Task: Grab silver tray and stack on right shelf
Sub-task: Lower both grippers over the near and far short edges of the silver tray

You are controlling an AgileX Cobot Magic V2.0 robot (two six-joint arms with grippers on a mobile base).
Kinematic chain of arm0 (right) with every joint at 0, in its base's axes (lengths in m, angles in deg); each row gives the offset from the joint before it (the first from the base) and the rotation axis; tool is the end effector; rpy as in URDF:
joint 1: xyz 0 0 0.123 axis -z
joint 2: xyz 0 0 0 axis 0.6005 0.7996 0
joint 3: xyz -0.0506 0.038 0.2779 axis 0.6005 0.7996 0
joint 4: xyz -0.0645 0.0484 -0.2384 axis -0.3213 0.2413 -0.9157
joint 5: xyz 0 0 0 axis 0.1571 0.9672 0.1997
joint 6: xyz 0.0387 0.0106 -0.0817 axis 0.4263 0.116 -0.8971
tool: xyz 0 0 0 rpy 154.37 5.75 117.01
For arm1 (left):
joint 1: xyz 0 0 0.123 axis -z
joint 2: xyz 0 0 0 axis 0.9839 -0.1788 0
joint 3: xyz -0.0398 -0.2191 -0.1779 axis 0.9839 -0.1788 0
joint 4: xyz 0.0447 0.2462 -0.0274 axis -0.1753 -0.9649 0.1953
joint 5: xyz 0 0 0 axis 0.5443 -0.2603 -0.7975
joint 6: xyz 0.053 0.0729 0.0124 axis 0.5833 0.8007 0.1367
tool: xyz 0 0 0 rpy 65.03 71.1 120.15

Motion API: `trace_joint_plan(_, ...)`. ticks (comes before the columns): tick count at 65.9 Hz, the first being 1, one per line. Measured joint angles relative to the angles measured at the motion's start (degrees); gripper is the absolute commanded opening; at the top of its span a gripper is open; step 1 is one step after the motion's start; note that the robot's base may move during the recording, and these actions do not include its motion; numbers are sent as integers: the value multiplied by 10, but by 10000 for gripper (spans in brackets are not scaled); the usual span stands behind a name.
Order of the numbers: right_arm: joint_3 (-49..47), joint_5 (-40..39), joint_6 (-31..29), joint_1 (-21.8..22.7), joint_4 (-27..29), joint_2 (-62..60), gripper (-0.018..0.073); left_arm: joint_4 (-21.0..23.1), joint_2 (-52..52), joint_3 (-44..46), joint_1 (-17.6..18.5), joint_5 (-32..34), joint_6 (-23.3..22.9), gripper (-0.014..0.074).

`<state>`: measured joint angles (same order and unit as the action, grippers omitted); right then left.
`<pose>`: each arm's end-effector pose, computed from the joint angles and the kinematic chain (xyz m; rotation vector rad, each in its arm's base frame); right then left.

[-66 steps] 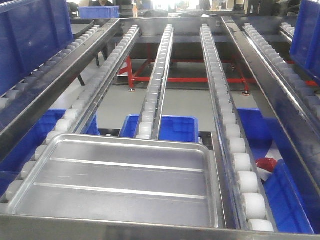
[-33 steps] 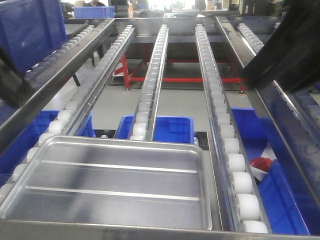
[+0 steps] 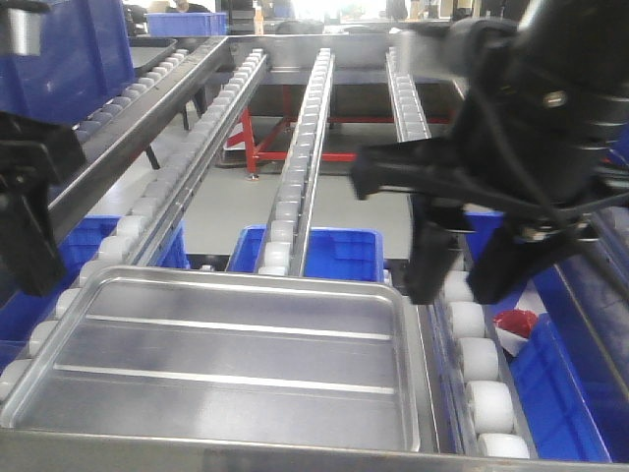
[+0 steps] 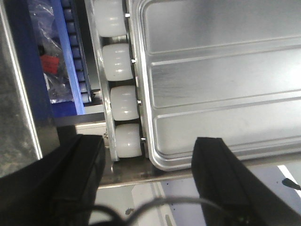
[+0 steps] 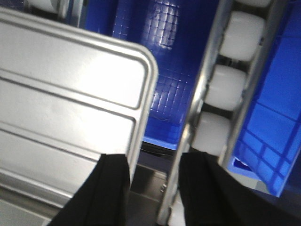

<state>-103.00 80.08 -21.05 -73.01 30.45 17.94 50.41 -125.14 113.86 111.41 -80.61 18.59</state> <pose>0.2384 0.1746 0.2240 -0.1600 2.7400 0.3489 0.2170 -0.1284 0.2457 0.3936 2.7883 -0.1188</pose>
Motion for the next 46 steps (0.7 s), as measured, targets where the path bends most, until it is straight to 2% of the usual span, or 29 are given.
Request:
trace_joint_plan(17,-20,-5,74,-32,-10,59,384,-7,-35,0,0,11,-23,317)
trace_joint_plan(46,-20,-11,102,-33,-12,85,384,-26,-64,1,0,45,-69,317)
